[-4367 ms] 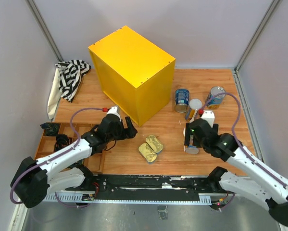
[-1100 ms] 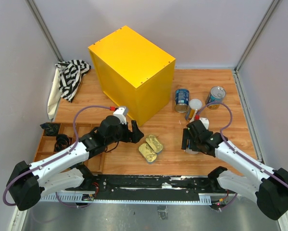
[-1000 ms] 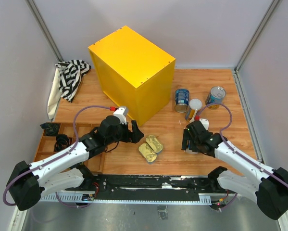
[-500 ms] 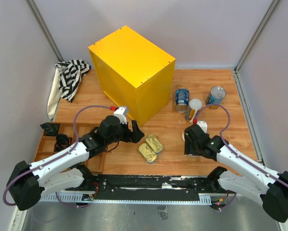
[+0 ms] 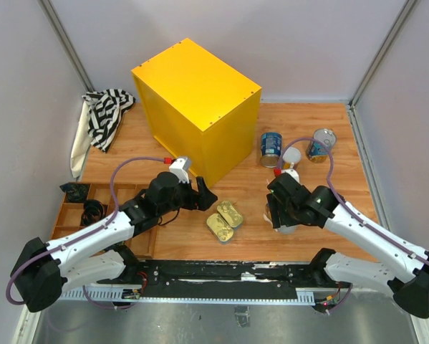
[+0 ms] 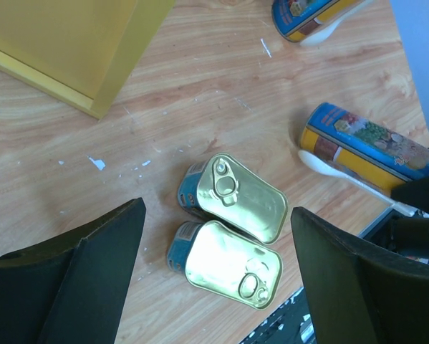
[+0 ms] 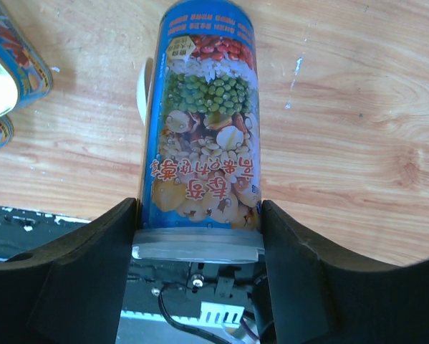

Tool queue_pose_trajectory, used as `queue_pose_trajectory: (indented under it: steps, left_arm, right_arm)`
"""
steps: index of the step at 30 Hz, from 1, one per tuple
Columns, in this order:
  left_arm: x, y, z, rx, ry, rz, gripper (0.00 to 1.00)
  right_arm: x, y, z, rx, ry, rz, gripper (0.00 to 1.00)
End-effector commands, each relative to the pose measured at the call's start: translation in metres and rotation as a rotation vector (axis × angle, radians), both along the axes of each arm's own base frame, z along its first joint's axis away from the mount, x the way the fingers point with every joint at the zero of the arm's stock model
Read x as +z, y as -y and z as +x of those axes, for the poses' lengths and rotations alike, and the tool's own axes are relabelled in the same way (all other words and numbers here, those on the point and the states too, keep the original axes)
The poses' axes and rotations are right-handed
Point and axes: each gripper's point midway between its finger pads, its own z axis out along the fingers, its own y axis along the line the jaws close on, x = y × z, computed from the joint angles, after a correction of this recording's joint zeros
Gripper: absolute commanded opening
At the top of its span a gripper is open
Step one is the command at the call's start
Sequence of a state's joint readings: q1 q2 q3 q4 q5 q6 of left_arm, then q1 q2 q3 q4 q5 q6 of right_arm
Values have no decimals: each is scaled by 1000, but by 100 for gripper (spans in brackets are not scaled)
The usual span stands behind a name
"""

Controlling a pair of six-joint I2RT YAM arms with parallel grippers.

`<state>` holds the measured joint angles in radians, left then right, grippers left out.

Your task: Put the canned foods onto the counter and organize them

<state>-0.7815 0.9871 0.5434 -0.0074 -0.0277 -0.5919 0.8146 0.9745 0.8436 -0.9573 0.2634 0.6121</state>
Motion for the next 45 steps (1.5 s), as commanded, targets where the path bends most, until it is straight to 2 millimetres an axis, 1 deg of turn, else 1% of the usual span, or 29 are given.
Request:
queue_pose_trajectory:
  steps: [1,4,8,13,18,24,30,37,41,45]
  left_arm:
    - [6,7,1,-3,12,-43,87]
    - [7,8,1,0,9,-52,86]
    - [8,8,1,9,6,-60,86]
    - [11,9,2,15,8,-62,86]
    - [14,8,1,17,10,-56,85]
    - [25,8,4,17,39,-52,85]
    - [36,10,6,-4,77,-47,85]
    - [47,10,-1,-59,143,-57,85]
    - [57,18,-14,-154,208,-95,85]
    - [59,23,-21,-203,283,-80,84]
  right_arm:
    - [27,0,0,64,4,-29,37]
    - [35,-4,4,91,4,-43,37]
    - [39,-11,15,139,9,-75,39]
    - [35,-20,27,178,2,-109,42]
    - [33,-34,37,181,27,-58,41]
    - [44,-40,53,174,110,-30,38]
    - [59,-52,76,166,199,17,37]
    - [63,-73,103,166,235,56,37]
    - [62,-84,116,165,230,73,37]
    - [60,-93,125,163,218,86,37]
